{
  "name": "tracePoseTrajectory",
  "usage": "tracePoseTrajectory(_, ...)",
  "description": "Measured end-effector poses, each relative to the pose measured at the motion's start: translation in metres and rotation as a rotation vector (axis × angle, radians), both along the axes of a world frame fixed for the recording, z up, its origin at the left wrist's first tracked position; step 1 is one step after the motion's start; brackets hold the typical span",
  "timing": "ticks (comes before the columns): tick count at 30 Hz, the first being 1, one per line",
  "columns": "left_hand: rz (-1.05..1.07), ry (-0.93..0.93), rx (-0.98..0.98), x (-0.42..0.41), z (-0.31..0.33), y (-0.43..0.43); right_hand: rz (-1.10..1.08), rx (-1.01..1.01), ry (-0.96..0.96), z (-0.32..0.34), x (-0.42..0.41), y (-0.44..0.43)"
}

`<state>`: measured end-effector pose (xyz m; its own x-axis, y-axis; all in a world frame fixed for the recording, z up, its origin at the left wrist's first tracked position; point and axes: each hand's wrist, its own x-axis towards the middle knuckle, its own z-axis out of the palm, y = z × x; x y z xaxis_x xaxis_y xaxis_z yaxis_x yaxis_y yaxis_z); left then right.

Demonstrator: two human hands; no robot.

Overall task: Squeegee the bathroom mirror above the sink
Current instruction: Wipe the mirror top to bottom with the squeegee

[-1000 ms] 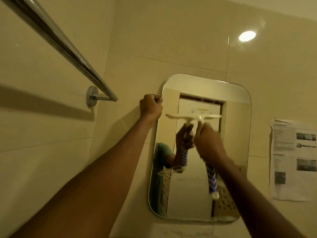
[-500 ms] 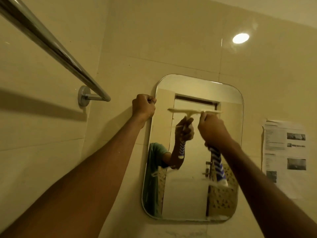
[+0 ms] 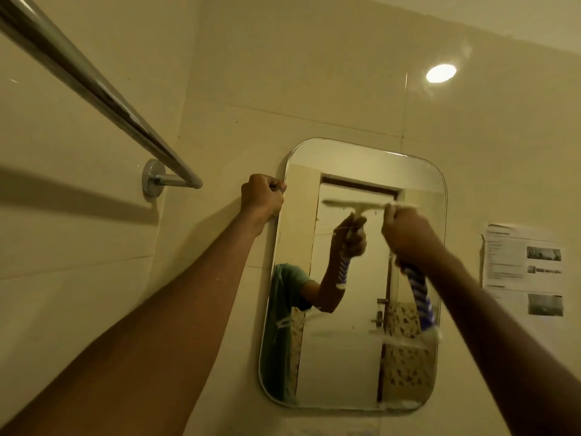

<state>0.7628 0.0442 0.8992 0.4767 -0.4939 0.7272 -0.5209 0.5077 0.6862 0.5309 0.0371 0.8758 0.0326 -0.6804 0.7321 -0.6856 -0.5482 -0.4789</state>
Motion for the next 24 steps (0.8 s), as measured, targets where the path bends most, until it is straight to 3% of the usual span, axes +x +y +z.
tracePoseTrajectory(3, 0.005, 0.009, -0.009, -0.001, -0.001, 0.000, 0.002, 0.075, 0.024, -0.048, 0.001, -0.001)
tracePoseTrajectory(5, -0.005, 0.010, -0.012, 0.000, 0.000, 0.000, 0.009, 0.076, 0.072, -0.046, -0.004, 0.005)
tracePoseTrajectory(12, -0.025, 0.025, -0.021, 0.002, 0.002, -0.004, -0.067, -0.048, -0.100, 0.067, -0.031, 0.001)
tracePoseTrajectory(20, -0.022, 0.030, -0.026, 0.003, 0.001, -0.006, -0.003, 0.054, -0.068, -0.060, -0.015, 0.000)
tracePoseTrajectory(24, -0.056, 0.048, -0.004, 0.006, 0.003, -0.007, 0.006, 0.031, -0.041, -0.029, -0.021, 0.008)
